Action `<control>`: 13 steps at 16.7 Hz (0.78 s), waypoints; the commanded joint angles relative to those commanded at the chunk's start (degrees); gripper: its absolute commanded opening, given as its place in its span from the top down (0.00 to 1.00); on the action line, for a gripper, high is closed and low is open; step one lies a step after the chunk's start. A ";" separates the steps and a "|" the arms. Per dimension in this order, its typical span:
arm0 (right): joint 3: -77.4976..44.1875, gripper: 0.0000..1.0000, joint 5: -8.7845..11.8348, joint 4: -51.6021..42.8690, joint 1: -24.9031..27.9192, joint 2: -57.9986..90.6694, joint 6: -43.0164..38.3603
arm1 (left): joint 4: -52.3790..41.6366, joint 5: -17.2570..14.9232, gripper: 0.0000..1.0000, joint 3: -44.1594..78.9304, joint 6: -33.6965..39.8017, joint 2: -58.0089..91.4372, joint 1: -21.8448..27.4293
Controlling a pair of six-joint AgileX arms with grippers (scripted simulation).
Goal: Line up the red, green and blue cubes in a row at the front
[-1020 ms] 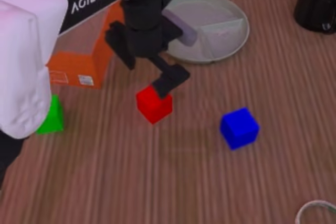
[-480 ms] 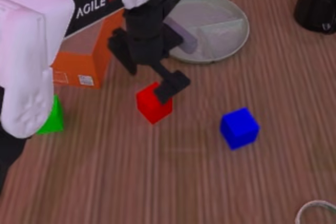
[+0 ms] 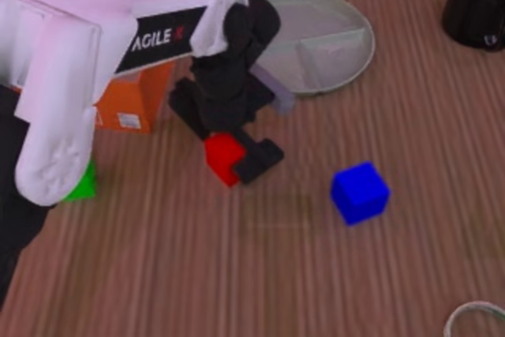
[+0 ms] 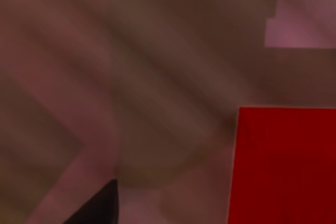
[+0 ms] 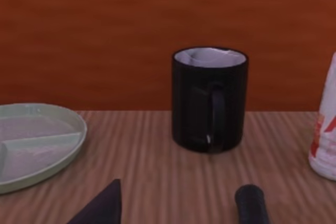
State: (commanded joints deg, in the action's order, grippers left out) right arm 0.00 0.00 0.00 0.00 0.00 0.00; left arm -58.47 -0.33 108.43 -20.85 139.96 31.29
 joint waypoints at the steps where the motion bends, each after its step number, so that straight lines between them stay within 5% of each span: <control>1: 0.00 0.00 0.00 0.00 0.00 0.00 0.00 | 0.00 0.00 0.00 0.00 0.00 0.00 0.00; 2: 0.00 0.00 0.00 0.00 0.00 0.00 0.00 | 0.00 0.00 0.00 0.00 0.00 0.00 0.00; 13: 0.00 0.00 0.00 0.00 0.00 0.00 0.00 | 0.00 0.00 0.83 0.00 0.00 0.00 0.00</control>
State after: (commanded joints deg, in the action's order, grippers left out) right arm 0.00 0.00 0.00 0.00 0.00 0.00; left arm -58.47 -0.33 108.43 -20.85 139.96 31.29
